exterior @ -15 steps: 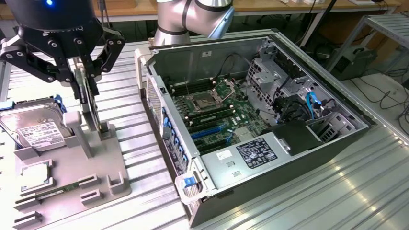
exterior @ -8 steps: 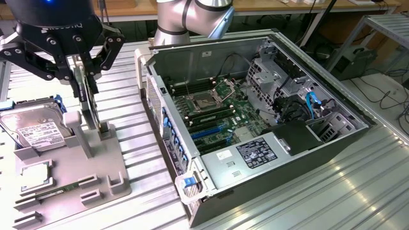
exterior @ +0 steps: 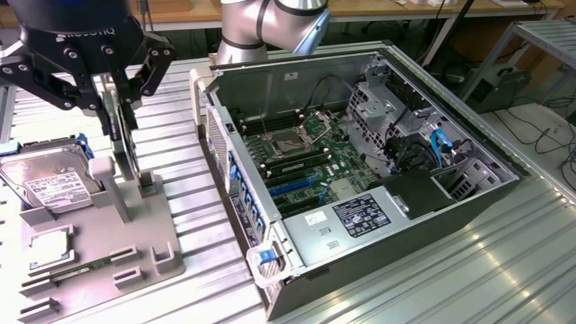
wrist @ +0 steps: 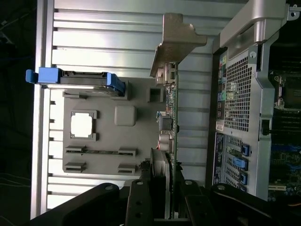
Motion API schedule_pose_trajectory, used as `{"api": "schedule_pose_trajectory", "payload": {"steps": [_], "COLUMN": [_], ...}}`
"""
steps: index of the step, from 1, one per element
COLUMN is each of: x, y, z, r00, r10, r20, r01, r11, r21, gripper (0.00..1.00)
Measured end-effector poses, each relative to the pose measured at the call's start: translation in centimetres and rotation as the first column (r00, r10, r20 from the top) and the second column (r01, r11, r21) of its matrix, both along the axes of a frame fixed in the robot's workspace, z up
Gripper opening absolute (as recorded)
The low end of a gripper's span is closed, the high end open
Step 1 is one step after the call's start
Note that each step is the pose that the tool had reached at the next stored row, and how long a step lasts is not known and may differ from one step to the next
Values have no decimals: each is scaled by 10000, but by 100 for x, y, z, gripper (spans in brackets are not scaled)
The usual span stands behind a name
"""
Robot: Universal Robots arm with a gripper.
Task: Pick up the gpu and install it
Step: 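Pick up the gpu and move the gpu toward the slot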
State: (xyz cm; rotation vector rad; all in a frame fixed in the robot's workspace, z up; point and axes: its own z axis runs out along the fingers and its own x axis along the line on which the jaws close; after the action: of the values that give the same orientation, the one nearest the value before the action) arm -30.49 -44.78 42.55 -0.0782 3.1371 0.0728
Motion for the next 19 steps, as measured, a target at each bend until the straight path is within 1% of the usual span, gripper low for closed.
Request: {"api": "schedule_pose_trajectory", "payload": {"steps": [19], "x": [0], "y": [0], "z": [78], "r00": [10000], "r10": [0], "r20": [-5], "r01": [0], "r11": [10000], "r21": [1], "gripper": [27]}}
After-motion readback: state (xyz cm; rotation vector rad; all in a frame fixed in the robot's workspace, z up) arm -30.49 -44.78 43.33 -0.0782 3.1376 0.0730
